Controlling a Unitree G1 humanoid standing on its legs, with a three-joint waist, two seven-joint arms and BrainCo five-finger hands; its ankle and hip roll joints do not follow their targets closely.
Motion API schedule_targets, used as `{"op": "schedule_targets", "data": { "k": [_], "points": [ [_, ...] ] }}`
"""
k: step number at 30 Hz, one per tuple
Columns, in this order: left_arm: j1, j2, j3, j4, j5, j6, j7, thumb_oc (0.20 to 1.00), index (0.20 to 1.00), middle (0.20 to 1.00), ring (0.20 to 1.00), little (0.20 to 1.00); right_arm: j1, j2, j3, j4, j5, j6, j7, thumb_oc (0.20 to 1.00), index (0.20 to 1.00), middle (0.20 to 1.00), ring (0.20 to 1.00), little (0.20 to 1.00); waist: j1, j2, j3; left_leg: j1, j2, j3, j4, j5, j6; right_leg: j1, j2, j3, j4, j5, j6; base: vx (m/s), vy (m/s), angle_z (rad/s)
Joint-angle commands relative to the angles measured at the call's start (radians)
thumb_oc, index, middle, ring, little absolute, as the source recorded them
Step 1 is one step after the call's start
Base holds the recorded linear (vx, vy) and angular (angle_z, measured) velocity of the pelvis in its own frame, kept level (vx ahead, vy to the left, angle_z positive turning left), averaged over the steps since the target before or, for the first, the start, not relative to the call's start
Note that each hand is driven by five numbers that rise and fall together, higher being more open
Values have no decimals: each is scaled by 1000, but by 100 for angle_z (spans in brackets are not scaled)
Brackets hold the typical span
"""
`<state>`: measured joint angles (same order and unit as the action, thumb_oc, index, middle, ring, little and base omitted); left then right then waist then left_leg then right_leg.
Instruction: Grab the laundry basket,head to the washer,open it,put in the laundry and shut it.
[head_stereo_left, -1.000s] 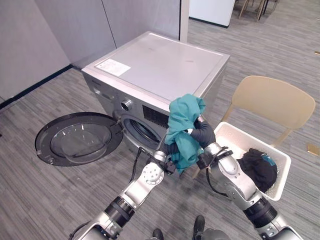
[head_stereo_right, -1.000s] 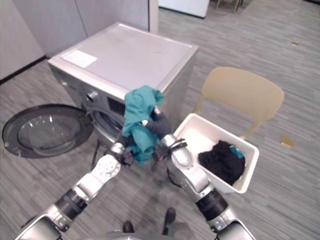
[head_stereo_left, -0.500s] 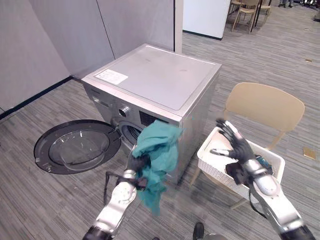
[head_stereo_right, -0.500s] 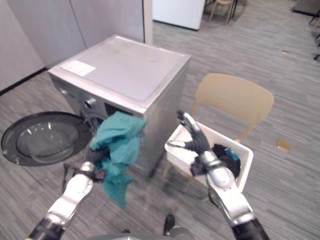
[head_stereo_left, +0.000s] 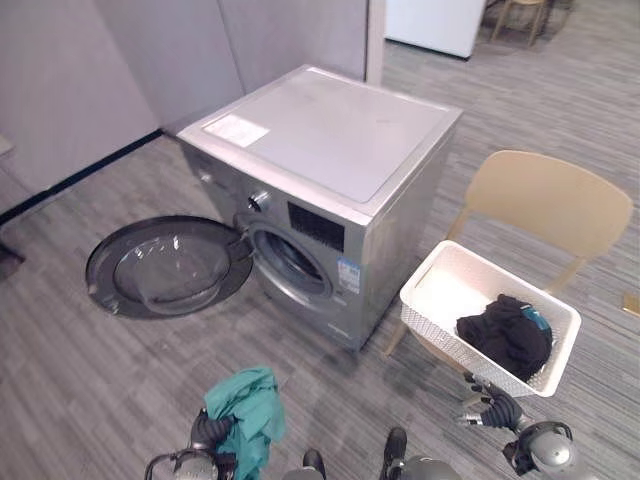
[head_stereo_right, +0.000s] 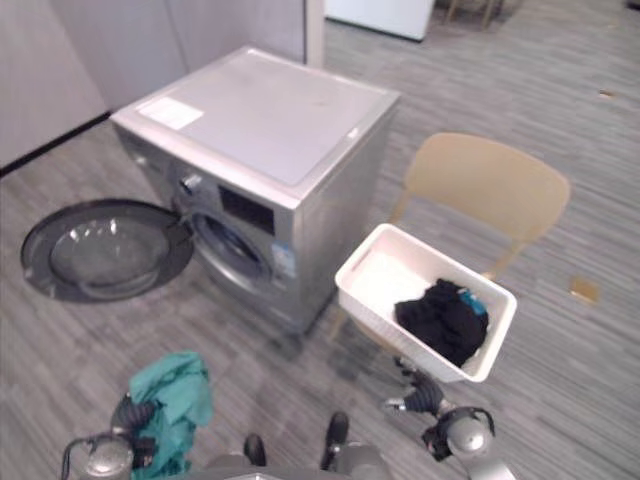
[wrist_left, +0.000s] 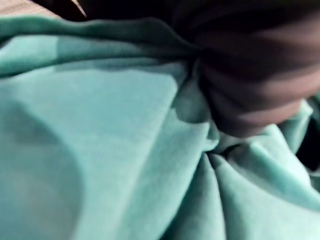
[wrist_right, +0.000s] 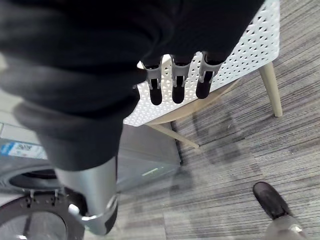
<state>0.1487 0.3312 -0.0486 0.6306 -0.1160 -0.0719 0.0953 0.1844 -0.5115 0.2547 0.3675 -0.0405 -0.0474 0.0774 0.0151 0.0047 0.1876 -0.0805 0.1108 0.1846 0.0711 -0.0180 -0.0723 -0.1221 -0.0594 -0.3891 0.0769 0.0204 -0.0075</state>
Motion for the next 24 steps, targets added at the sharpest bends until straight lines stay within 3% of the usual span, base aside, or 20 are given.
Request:
{"op": "schedule_targets", "data": {
  "k": [1,5,6,7,8,9,12,13,14,15,16,17,18,19,20,21,24],
  "points": [
    [-26,39,47,-62,-52,-40,44,200,200,200,200,200,-74,16,6,-44,-21,-40,-46,1000,1000,1000,1000,1000,14,-51,34,-58,22,104,63,24,-26,162,-52,10,-65,-138,97,87,44,107],
    [-14,18,54,-58,-49,-28,46,200,200,200,200,200,-56,32,-21,-40,-39,-32,-73,1000,1000,1000,1000,1000,16,-42,27,-74,118,196,-47,117,-41,198,-92,-119,-61,-141,110,188,194,121],
    [-19,16,61,-62,-49,-25,54,200,200,200,200,200,-57,38,-30,-27,-53,-29,-87,1000,1000,1000,1000,1000,3,-40,25,-85,164,267,-83,140,-46,209,-113,-168,-53,-147,116,156,214,109],
    [-19,16,61,-63,-49,-24,54,200,200,200,200,200,-57,38,-30,-26,-53,-29,-88,1000,1000,1000,1000,1000,2,-40,25,-85,164,267,-86,142,-46,209,-113,-169,-52,-147,116,257,321,147],
    [-16,9,66,-67,-49,-21,54,200,200,200,200,200,-63,45,-35,-9,-61,-25,-96,1000,1000,1000,1000,1000,-4,-30,12,-65,192,324,-113,166,-55,227,-121,-200,-48,-149,124,246,246,127],
    [-10,11,67,-71,-42,-18,51,200,200,200,200,200,-61,53,-40,-6,-64,-24,-98,1000,1000,1000,1000,1000,-7,-22,6,-53,193,334,-123,187,-63,239,-123,-206,-47,-152,126,247,243,89],
    [-6,13,63,-69,-28,-16,46,200,200,200,200,200,-67,62,-39,-4,-66,-22,-103,1000,1000,1000,1000,1000,-7,-26,-7,-56,164,327,-110,182,-59,268,-148,-210,-48,-141,139,309,281,51],
    [-5,14,64,-64,-30,-15,45,200,200,200,200,200,-74,73,-37,-2,-64,-17,-103,1000,1000,1000,1000,1000,-3,-34,-8,-61,146,316,-93,164,-48,275,-170,-204,-38,-134,145,346,326,34],
    [-10,17,63,-54,-32,-16,43,200,200,200,200,200,-87,94,-30,0,-56,-19,-104,1000,1000,1000,1000,1000,9,-50,-6,-66,108,306,-65,120,-18,277,-223,-192,14,-107,154,346,337,21],
    [-11,18,63,-52,-32,-16,43,200,200,200,200,200,-88,96,-30,2,-56,-19,-105,1000,1000,1000,1000,1000,9,-54,-5,-67,103,307,-62,114,-14,274,-231,-191,20,-107,159,311,339,17],
    [-18,26,62,-55,-33,-15,42,200,200,200,200,200,-99,109,-25,2,-54,-17,-102,1000,1000,1000,1000,1000,9,-63,0,-61,75,301,-52,85,7,249,-270,-171,87,-79,163,244,297,28],
    [-34,43,56,-62,-33,-13,47,200,200,200,200,200,-120,125,-16,-9,-42,-19,-108,1000,1000,1000,1000,1000,-4,-72,22,-42,33,289,-52,52,35,181,-306,-105,209,-12,164,238,294,27],
    [-35,44,57,-62,-33,-13,47,200,200,200,200,200,-123,126,-16,-9,-42,-18,-108,1000,1000,1000,1000,1000,-1,-75,22,-43,28,292,-53,49,39,172,-313,-97,219,-13,168,291,325,42],
    [-53,58,38,-74,-27,-16,54,200,200,200,200,200,-132,142,-10,-30,-15,-26,-115,1000,1000,1000,1000,1000,-29,-74,44,-19,-10,264,-69,27,57,85,-233,43,288,-43,161,133,149,37],
    [-54,58,38,-74,-27,-15,54,200,200,200,200,200,-132,142,-10,-30,-15,-25,-115,1000,1000,1000,1000,1000,-25,-75,42,-20,-11,268,-70,26,57,75,-235,50,298,-48,160,278,258,44],
    [-66,52,24,-77,-34,-19,53,200,200,200,200,200,-136,138,-6,-39,-3,-25,-119,1000,1000,1000,1000,1000,-55,-59,61,10,-38,232,-88,14,68,-7,-144,152,331,-101,150,232,170,71],
    [-77,36,1,-63,-29,-21,49,200,200,200,200,200,-143,138,-1,-23,10,-26,-126,1000,1000,1000,1000,1000,-82,-41,80,73,-62,213,-123,-7,72,-86,-87,179,264,-125,129,221,100,56]
  ]
}}
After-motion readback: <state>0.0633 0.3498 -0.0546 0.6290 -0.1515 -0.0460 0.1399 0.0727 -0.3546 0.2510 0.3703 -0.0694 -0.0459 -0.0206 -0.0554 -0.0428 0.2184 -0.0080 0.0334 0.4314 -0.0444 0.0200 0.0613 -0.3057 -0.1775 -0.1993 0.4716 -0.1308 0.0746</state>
